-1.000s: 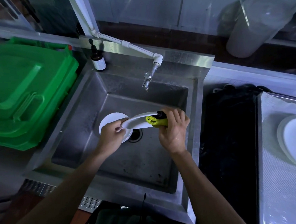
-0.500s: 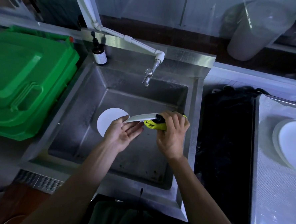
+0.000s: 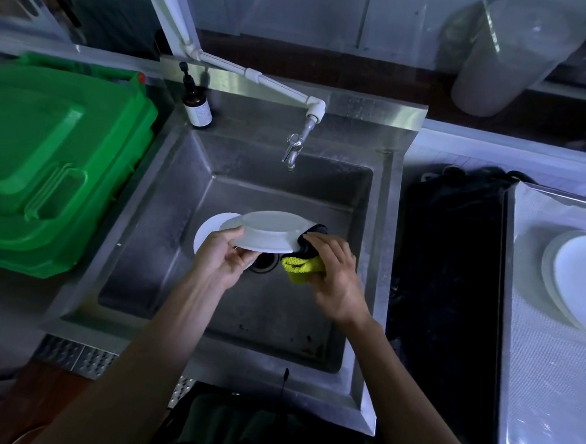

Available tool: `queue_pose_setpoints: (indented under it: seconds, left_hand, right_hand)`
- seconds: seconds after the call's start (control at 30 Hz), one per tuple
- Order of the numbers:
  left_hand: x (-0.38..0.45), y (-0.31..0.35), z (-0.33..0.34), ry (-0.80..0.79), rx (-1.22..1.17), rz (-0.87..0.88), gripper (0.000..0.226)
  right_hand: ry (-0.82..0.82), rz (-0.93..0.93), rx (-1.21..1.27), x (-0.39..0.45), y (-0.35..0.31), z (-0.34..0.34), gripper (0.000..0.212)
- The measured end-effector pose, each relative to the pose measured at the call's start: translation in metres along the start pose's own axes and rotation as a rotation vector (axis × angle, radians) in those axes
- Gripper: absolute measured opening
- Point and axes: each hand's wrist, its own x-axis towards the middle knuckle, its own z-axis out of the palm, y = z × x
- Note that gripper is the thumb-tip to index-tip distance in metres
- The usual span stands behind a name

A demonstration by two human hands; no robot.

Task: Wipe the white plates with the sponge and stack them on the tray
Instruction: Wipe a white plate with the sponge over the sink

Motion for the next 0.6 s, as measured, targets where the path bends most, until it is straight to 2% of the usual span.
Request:
queue_pose_setpoints:
  seconds: [0.17,0.33,0.43,0.6]
  left_hand:
    - [0.001,0.001,-0.005,0.034,0.08,0.069,0.039]
    - [-0.001,-0.006,-0.008,0.039,0.189,0.11,0.023]
    - [-0.004,-0.015,-0.006,0.025,0.207,0.107,0.03]
    - [-0.007,-0.022,-0.006,-0.009,0.205,0.106,0.04]
  right_hand:
    - [-0.026,0.106,0.143,-0.002,-0.005,0.0,0.066]
    - [-0.059,0.144,0.158,0.016,-0.018,0.004,0.062]
    - [-0.115,0.183,0.212,0.026,-0.03,0.011,0.064]
    - [-0.079,0.071,0.183,0.024,-0.038,0.023,0.048]
